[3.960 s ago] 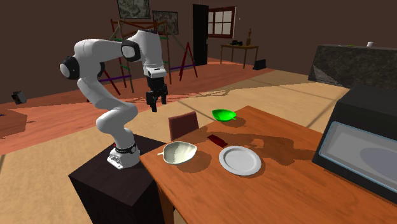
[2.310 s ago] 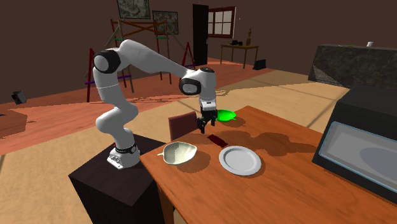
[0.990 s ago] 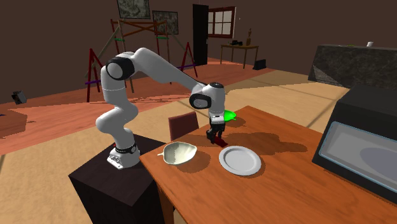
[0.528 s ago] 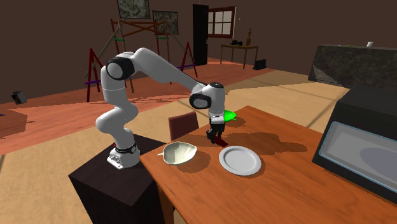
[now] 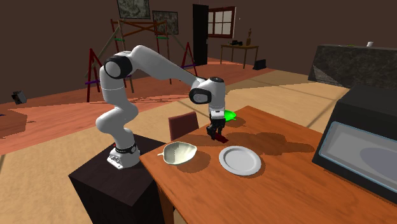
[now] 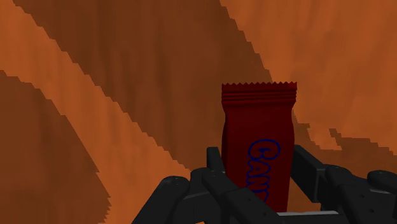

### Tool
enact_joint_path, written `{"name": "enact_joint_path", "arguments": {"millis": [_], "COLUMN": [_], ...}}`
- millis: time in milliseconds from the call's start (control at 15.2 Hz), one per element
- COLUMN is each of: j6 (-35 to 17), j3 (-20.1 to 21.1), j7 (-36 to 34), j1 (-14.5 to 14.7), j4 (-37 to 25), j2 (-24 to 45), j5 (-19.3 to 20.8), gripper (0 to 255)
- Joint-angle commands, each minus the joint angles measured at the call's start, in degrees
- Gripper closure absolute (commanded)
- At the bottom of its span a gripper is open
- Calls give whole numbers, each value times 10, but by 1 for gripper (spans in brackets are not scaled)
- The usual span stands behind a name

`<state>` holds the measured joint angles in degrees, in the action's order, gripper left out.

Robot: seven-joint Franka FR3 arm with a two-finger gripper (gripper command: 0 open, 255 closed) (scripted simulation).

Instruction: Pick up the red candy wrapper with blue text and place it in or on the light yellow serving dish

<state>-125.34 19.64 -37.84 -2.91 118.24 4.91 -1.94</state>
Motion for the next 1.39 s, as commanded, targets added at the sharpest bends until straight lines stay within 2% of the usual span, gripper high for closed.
{"name": "enact_joint_path", "arguments": {"millis": [0, 1056, 1122, 1320], "j6": [13, 132, 132, 128], "j3": [0, -1, -1, -19], "j7": [1, 5, 5, 47], "j1": [-1, -4, -4, -20], "j4": [-8, -91, -91, -33], "j2": [-6, -43, -43, -97], "j5": [-2, -13, -13, -33], "gripper": [255, 255, 255, 255]}}
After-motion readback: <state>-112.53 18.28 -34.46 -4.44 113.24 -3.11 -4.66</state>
